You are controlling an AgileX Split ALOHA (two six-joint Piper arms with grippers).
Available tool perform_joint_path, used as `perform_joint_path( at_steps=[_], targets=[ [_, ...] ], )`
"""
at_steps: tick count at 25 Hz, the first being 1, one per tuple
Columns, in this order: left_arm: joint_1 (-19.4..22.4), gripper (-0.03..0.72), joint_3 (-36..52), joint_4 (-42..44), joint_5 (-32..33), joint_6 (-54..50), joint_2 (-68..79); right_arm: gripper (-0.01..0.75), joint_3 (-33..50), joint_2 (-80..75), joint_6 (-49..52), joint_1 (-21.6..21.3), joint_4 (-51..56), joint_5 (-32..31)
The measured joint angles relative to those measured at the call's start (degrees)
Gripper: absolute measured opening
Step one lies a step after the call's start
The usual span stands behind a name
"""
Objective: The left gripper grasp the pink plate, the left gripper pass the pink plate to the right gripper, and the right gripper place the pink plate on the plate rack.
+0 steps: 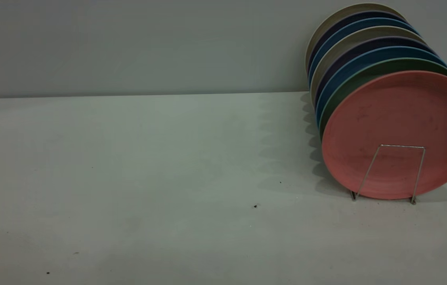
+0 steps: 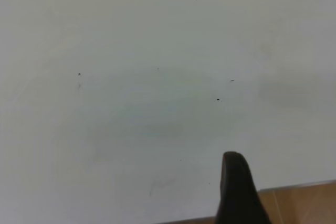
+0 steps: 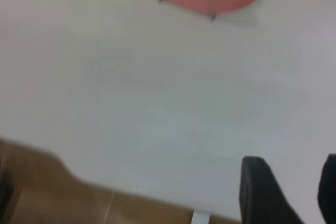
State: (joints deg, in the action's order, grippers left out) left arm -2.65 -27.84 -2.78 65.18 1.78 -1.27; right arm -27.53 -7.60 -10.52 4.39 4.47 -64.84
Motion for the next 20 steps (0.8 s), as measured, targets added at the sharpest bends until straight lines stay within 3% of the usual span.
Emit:
perform_joint_path(
  at_steps=[4, 20],
  targets=[
    [0.0, 0.485, 0.0, 0.0, 0.0, 0.0, 0.0, 0.241, 0.0, 7.1, 0.0, -2.3, 0.0, -0.1],
    [0.0, 0.485, 0.0, 0.0, 0.0, 0.0, 0.0, 0.237, 0.0, 8.7, 0.0, -2.6, 0.1, -0.3]
  ],
)
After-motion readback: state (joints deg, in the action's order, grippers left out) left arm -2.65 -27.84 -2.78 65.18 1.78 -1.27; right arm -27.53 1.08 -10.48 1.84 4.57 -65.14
